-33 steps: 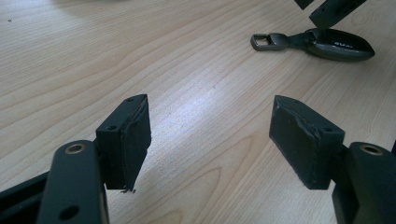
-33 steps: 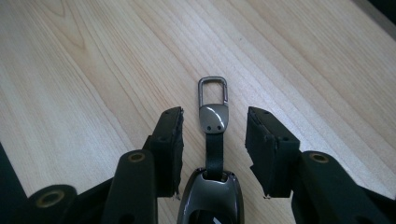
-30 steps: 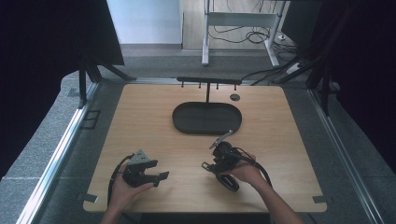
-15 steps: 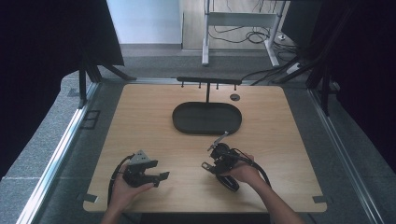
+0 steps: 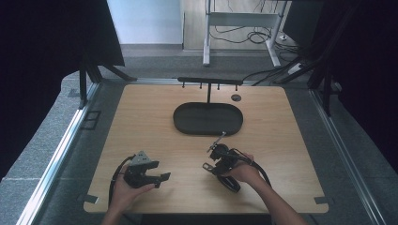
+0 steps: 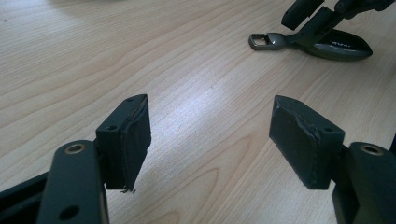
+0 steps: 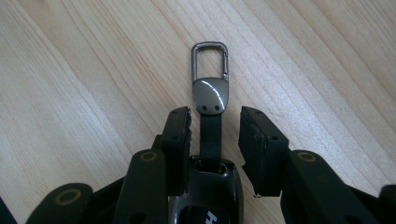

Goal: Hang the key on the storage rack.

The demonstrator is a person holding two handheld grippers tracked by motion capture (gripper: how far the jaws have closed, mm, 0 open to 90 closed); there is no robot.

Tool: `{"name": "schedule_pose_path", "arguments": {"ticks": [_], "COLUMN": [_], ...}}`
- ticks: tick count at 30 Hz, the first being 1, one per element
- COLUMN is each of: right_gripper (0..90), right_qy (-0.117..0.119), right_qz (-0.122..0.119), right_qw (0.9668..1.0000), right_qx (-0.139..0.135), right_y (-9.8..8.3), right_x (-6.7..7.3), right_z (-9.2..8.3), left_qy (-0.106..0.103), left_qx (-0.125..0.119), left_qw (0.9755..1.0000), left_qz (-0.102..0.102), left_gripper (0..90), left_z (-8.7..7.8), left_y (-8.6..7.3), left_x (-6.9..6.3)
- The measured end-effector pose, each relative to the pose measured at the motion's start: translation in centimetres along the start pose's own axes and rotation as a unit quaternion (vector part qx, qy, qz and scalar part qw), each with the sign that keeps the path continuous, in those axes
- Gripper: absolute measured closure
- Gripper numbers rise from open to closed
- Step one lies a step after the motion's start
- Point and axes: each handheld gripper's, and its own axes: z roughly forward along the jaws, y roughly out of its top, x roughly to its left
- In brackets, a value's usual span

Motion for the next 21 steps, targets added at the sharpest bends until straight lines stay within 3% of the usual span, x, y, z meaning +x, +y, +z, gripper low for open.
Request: {"name": "schedule_pose_path", "arguments": {"ticks": [21], "right_gripper": [69.3], "right_qy": [-0.003], "right_qz": [-0.006], "right_qw": [0.9995], "right_qx": [0.031], "right_y": [0.34], "right_x": [-0.04], "right_z": [0.87], "left_qy": [-0.001], "left_qx": [0.004], "left_qw": [1.0], "left_qz": [0.0], "left_gripper": [30.0], "left_z": [0.13], "left_y": [-0.02], "left_x": [-0.06]}}
